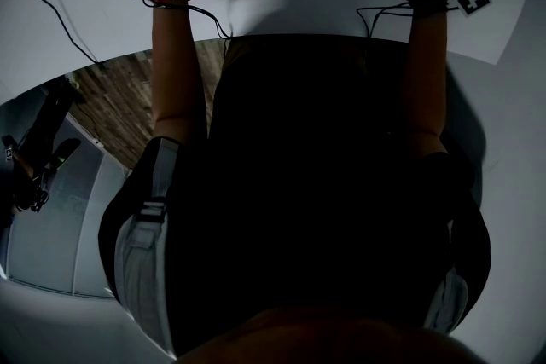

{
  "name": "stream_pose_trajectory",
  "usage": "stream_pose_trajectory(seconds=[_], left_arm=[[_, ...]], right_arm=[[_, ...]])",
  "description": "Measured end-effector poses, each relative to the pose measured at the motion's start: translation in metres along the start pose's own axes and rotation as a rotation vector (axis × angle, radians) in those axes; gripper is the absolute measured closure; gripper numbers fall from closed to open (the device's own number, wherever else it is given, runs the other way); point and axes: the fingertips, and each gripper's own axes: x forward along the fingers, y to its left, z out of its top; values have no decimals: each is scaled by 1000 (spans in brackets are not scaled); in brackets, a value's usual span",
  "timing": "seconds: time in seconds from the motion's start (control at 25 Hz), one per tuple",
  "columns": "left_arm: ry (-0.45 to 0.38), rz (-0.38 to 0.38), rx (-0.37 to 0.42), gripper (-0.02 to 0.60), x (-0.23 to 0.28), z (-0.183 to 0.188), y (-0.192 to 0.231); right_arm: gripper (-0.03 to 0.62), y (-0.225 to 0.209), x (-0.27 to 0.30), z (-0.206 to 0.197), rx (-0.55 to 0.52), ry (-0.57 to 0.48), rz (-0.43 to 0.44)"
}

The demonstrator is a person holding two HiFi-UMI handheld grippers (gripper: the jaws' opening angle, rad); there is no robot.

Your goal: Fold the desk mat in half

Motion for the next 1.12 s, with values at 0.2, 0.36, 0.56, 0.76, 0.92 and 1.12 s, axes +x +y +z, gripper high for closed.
stream_pose_trajectory(seconds=[0.2,0.36,0.56,0.76,0.92,1.12], left_arm=[[-1,-10,40,268,-10,-3,-11],[20,-18,122,268,-14,-8,-23],[87,9,327,268,-15,-25,-42],[143,22,459,268,-20,-49,-49],[199,26,561,268,-22,-68,-53],[255,82,806,268,-23,-69,-58]], right_arm=[[342,9,-12,-7,-45,8,7],[342,18,-19,-17,-152,27,-8],[342,28,-27,-28,-322,61,-24],[342,32,-40,-37,-513,78,-51],[342,38,-47,-45,-692,97,-72],[342,54,-49,-52,-845,117,-71]])
